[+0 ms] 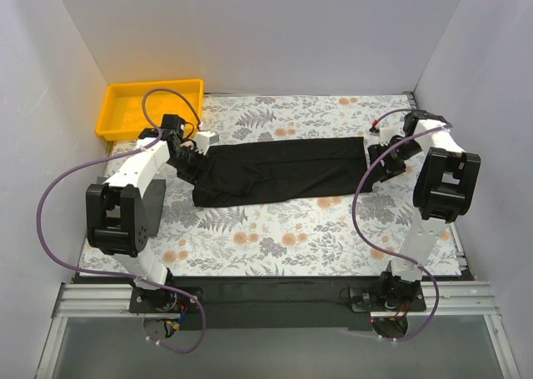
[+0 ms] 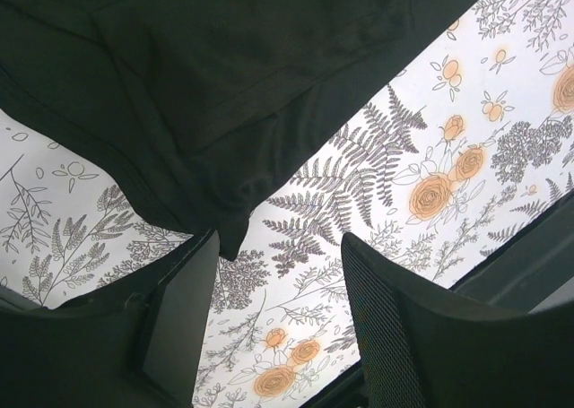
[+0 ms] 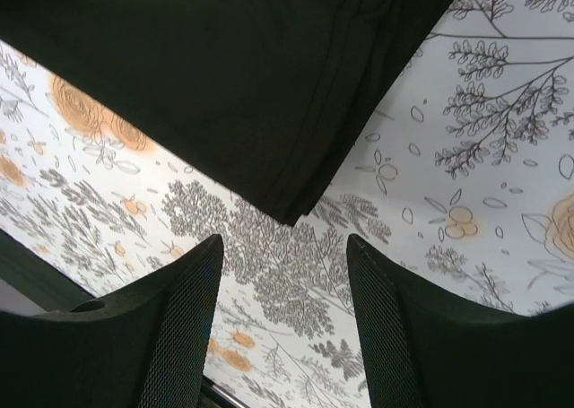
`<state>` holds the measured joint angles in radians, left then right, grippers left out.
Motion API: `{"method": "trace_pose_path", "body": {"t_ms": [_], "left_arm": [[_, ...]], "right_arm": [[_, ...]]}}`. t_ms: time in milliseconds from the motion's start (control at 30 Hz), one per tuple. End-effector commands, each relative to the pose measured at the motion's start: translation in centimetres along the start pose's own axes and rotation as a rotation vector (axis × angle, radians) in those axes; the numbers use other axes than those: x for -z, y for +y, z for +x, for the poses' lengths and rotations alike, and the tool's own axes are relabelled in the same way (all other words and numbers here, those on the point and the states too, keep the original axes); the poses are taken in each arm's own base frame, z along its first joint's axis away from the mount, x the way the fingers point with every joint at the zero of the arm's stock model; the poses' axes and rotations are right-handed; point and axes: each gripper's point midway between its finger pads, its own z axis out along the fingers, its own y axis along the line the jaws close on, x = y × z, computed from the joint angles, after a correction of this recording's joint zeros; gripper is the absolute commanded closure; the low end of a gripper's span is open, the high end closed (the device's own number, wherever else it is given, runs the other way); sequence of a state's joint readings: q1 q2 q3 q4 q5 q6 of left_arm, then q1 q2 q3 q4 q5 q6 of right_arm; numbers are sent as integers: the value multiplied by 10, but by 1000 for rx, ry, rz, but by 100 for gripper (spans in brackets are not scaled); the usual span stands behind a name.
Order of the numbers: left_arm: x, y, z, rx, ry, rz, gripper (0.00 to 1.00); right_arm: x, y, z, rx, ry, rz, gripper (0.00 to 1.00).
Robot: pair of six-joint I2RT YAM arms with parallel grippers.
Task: Fold and stack the t-shirts
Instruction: Fold the tshirt
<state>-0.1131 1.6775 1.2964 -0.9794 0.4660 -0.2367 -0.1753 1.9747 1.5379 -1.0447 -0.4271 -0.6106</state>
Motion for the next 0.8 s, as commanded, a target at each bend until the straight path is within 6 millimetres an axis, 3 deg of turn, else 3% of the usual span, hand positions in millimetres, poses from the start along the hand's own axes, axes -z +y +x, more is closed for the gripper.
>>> {"method": "trace_pose_path", "body": {"t_ms": [0,100,267,600,733,767], "left_arm": [[-2,-2,-7,29,-30,10,44],[-7,0,-2,48,-11,12,43],[-15,1,8,82,19,15,41],[-23,2,16,110,41,27,41],[-24,-1,15,117,41,44,41],[-25,-1,16,118,46,48,41]], "right_arm": [[-5,1,-13,-82,-27,-53,39],[-17,-3,-8,-108,-5,-71,42],[-20,2,-9,-124,-14,-103,52],[-21,1,-13,-126,-23,-112,55],[-20,4,-11,-121,-23,-117,74],[-20,5,-8,-125,-16,-118,84]]}}
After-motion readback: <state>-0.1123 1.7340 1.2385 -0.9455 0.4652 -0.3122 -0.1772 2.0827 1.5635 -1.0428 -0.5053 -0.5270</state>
